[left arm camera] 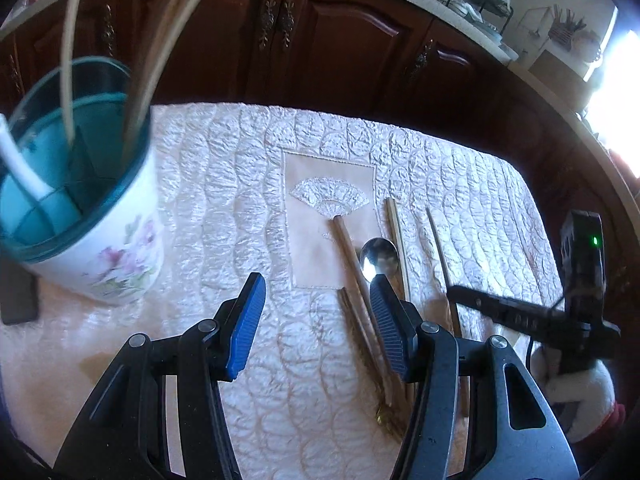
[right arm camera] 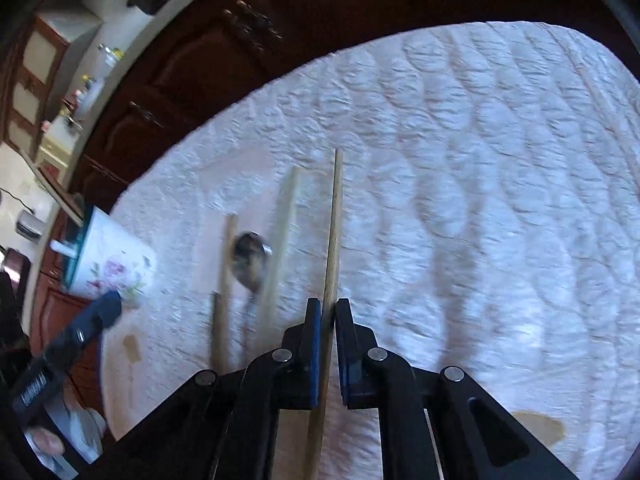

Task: Organize utensils
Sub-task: 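Grasp another wooden chopstick with the right tool while the left tool approaches the utensils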

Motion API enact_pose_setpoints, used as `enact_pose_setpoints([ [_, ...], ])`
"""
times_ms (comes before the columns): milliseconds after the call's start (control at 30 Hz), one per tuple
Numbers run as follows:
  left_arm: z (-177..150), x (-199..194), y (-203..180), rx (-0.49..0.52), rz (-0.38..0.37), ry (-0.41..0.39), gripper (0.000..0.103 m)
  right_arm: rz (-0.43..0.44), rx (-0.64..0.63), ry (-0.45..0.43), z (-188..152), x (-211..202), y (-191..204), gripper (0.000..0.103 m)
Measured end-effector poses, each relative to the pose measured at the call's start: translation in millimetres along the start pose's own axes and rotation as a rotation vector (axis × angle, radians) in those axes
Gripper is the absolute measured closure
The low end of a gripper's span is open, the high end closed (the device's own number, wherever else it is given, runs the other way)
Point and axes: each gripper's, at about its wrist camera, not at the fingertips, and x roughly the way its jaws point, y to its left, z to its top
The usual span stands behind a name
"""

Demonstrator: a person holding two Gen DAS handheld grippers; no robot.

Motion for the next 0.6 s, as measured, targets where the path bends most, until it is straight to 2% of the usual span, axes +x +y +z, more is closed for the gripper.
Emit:
enact_pose_setpoints([
  [67,4,9,-1,-0.008,-0.003,0.014,0.049,-0.028,-0.006,0.001,1,-2,-4,0.091],
  [100,6,14,-2,-0.011,-0.005,0.023,0.049,-0.028,0.0,-0.008,3,-4,-8,0.084],
  [133,9,18,-3,-0.013,-0.007,0.03,0.049,-0.021,0.008,-0.019,6,-6,-11,0.081],
  [433,33,58,-9,-0.036,-0.017,0.085,0.051,-0.029,-0.021,-0.021,30,-6,-16,0.081],
  [600,44,82,-15,-0.021,0.002,0.116,0.057,-0.065,-0.06,-0.013,44,7,-6,0.081],
])
